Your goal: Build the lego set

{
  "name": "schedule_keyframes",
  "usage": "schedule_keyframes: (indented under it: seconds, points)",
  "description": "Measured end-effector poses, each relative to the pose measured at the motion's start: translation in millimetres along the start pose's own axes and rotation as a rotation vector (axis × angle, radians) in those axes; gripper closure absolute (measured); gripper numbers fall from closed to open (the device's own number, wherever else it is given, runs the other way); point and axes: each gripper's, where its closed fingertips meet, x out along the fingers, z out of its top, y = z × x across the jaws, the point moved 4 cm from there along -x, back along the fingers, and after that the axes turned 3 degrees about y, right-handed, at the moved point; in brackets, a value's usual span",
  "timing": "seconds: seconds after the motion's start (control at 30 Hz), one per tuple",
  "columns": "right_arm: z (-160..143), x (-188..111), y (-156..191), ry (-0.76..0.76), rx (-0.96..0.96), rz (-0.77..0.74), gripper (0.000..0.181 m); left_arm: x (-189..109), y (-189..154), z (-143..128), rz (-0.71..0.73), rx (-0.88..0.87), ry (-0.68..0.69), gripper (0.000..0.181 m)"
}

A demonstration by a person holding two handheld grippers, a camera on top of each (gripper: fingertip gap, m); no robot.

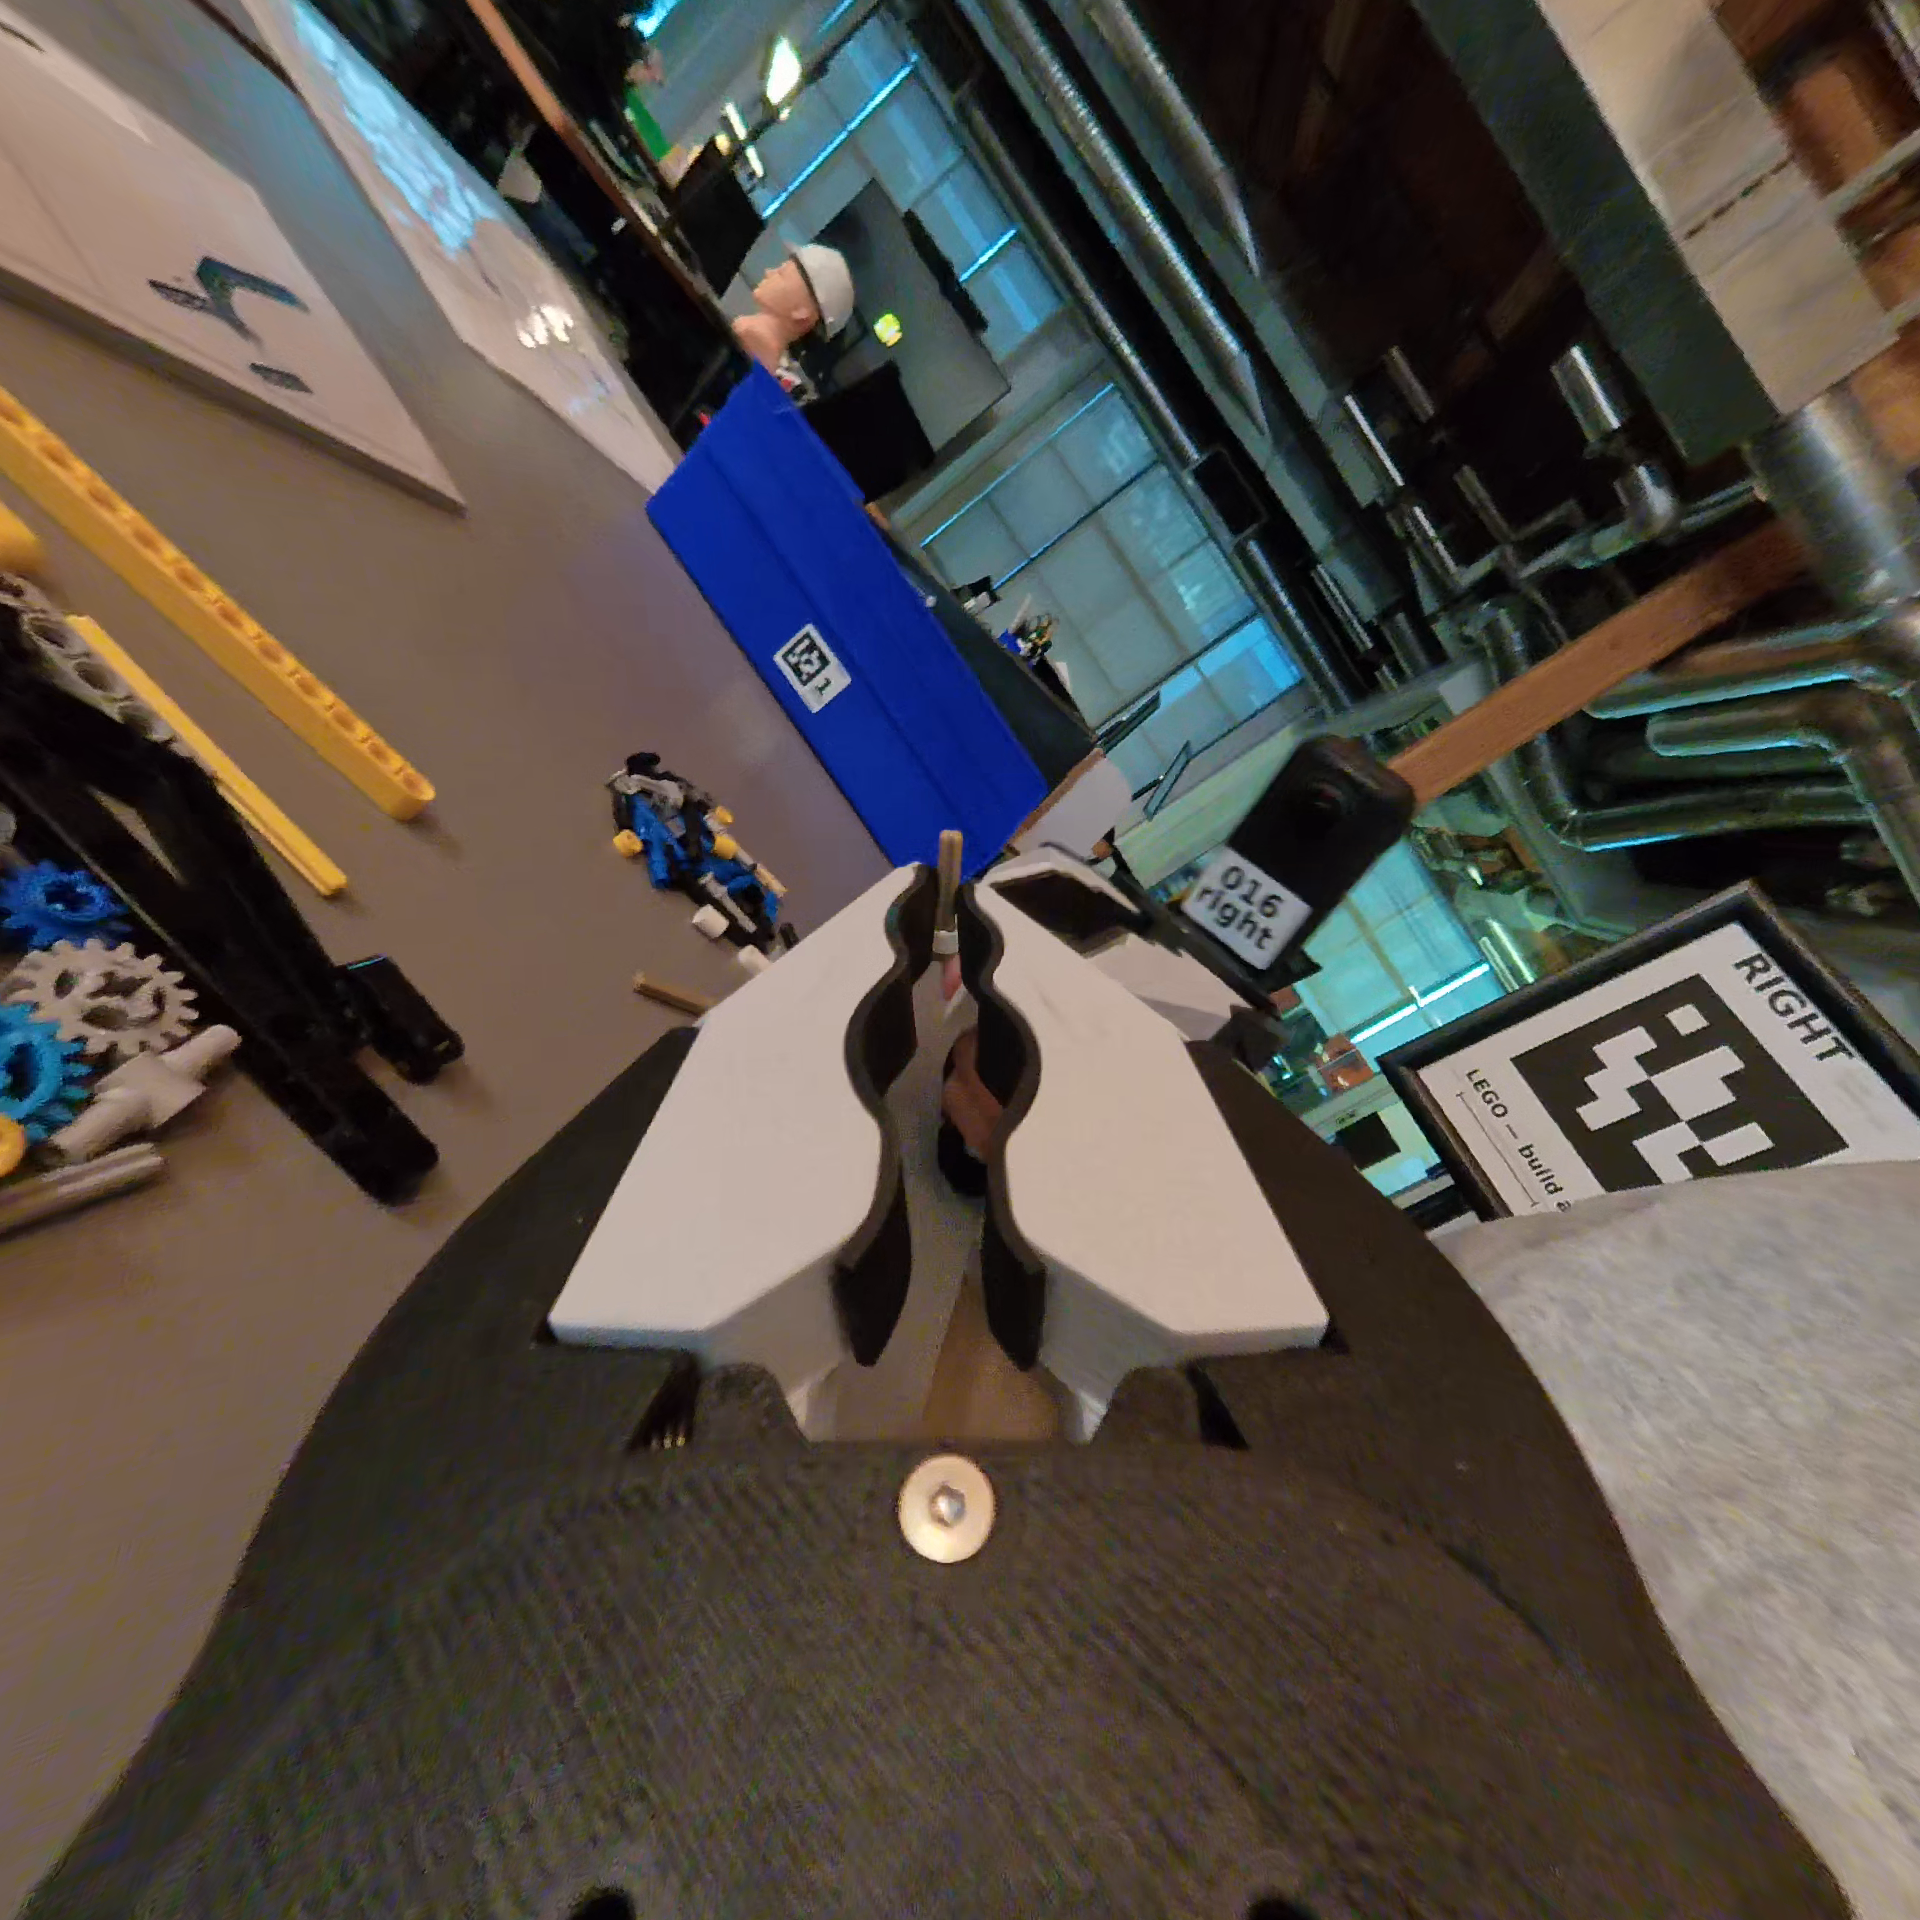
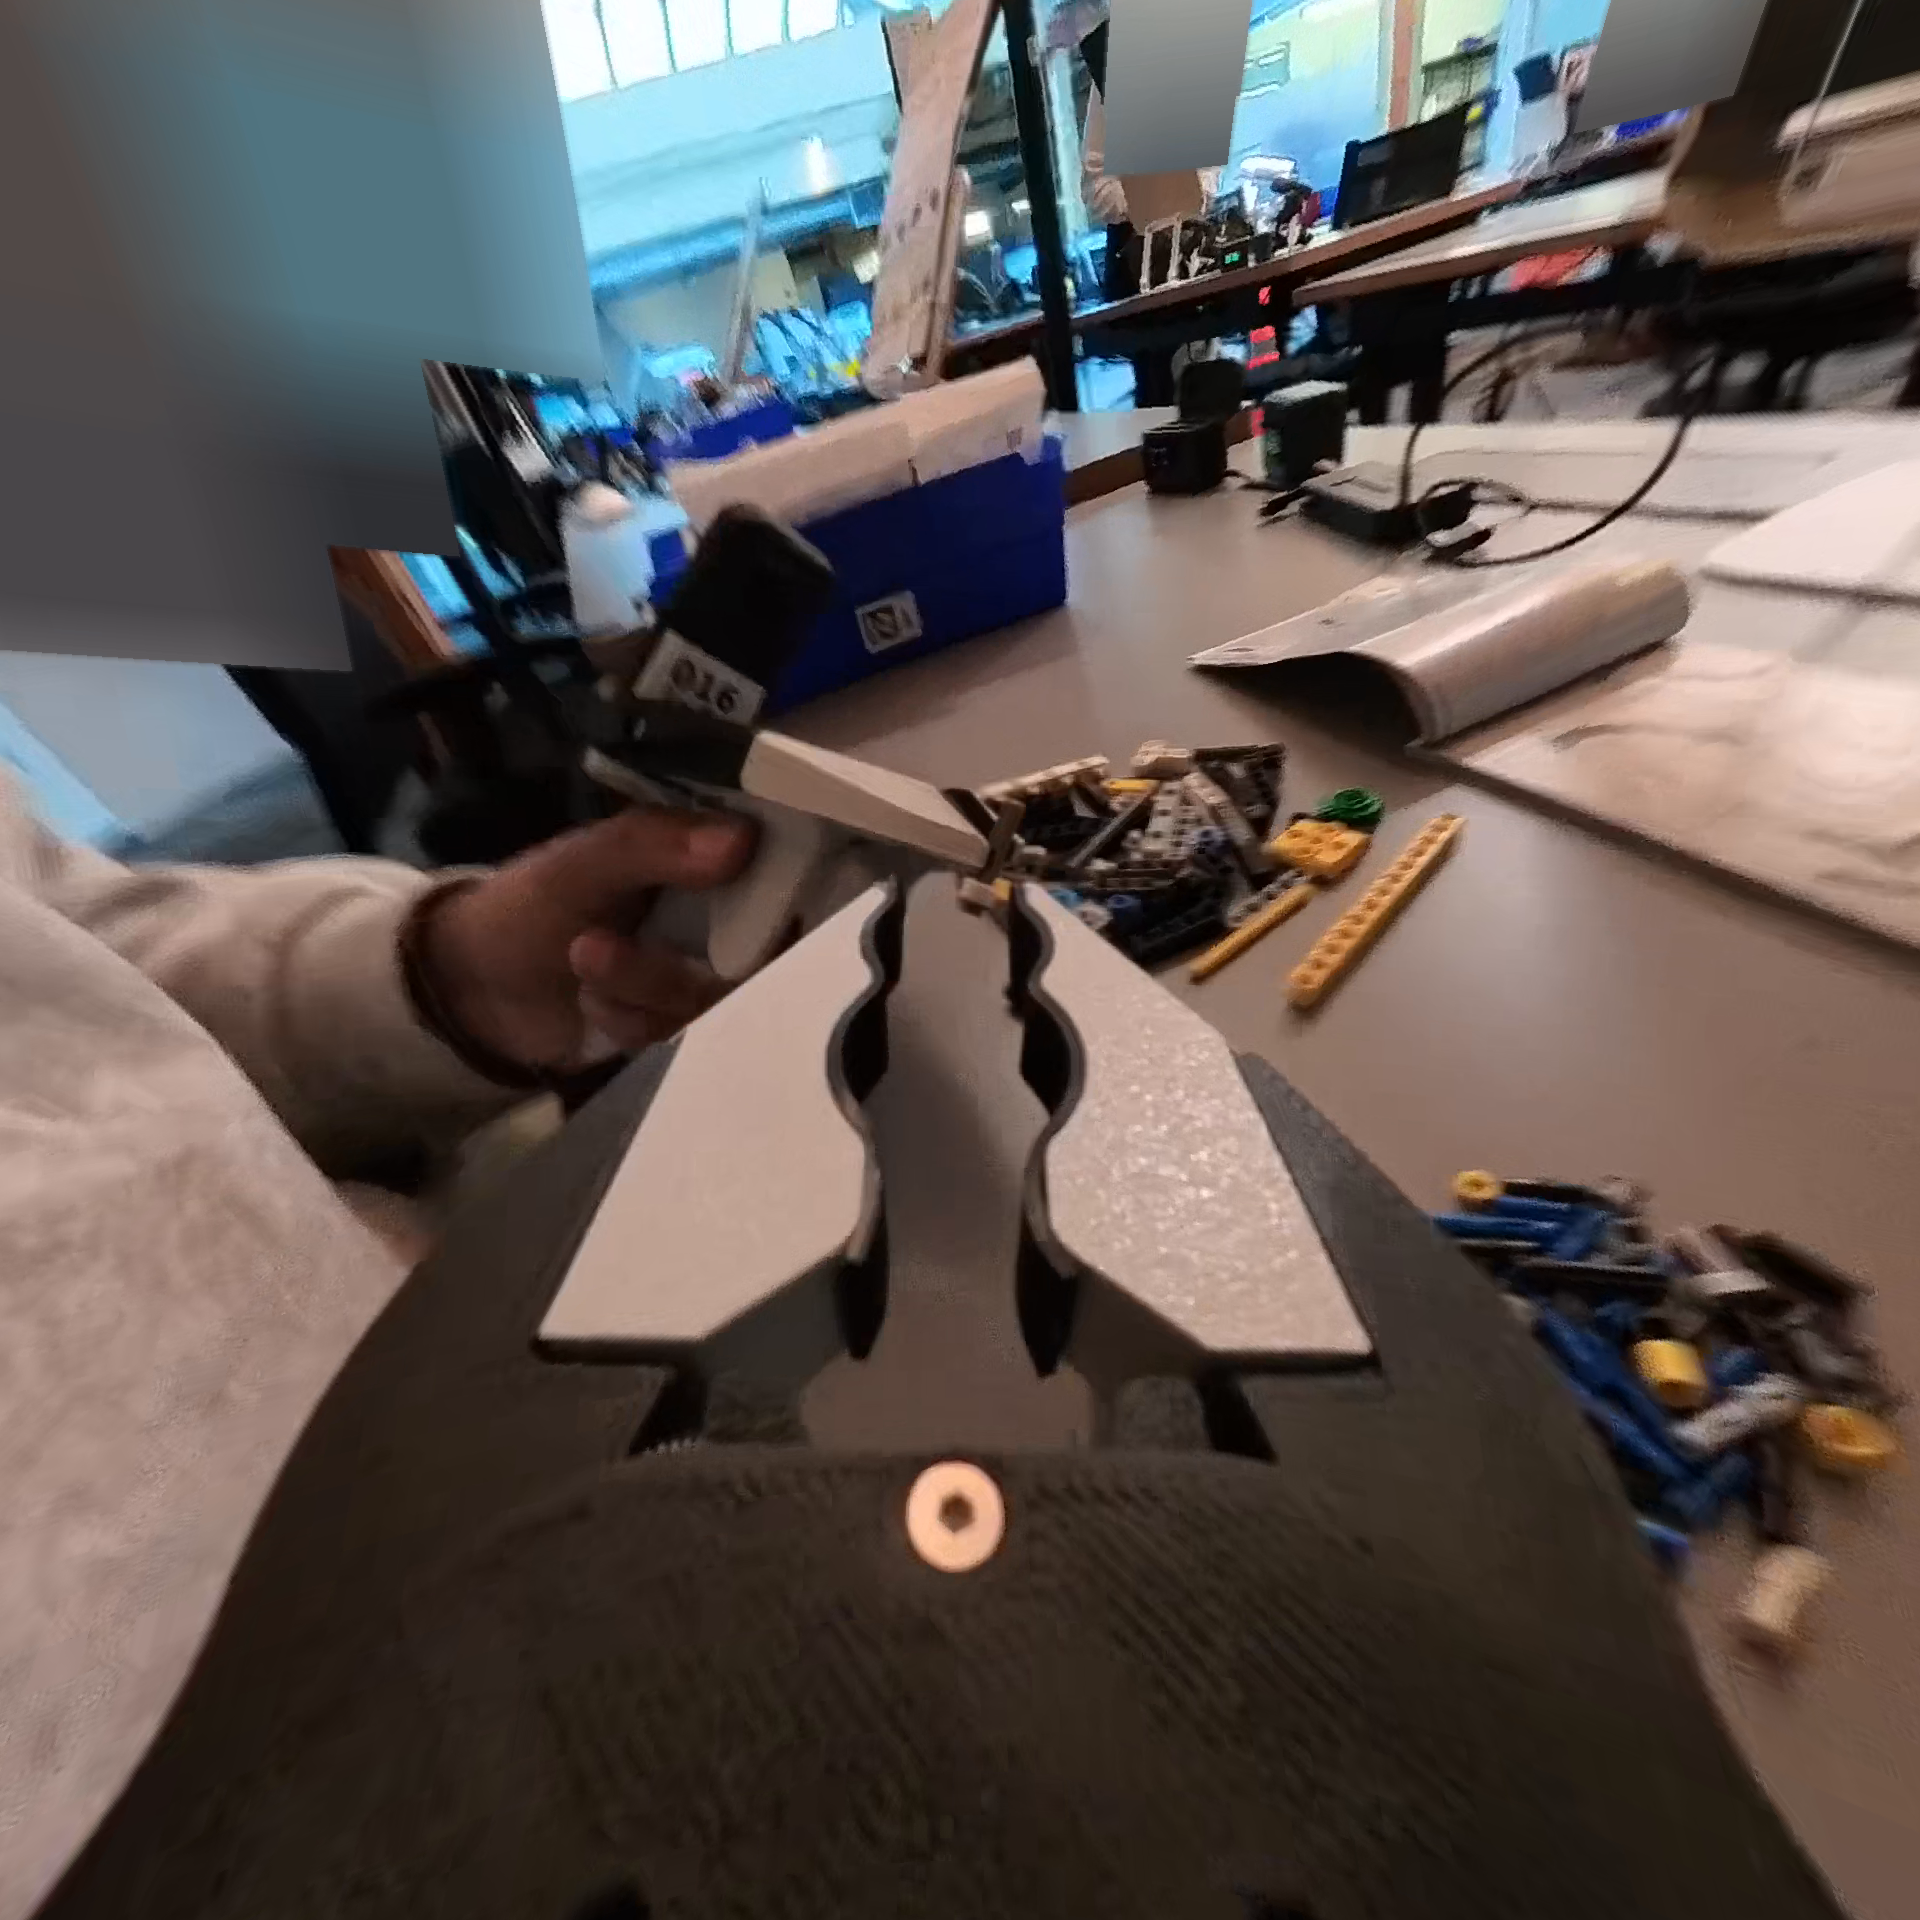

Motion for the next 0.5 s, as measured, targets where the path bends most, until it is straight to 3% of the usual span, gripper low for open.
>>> schedule_keyframes:
  seconds: [0.17, 0.27, 0.5]
  points:
    - [-11, -3, -4, 0.151, -0.499, -0.236, 0.164, 0, 9, -5, 0.045, -0.016, 0.077, 0.179]
    - [-20, 2, 2, 0.215, -0.715, -0.29, 0.166, 1, 10, -10, 0.051, -0.014, 0.132, 0.179]
    - [-32, 10, 7, 0.298, -0.885, -0.328, 0.174, 3, 11, -17, 0.09, 0.034, 0.195, 0.179]
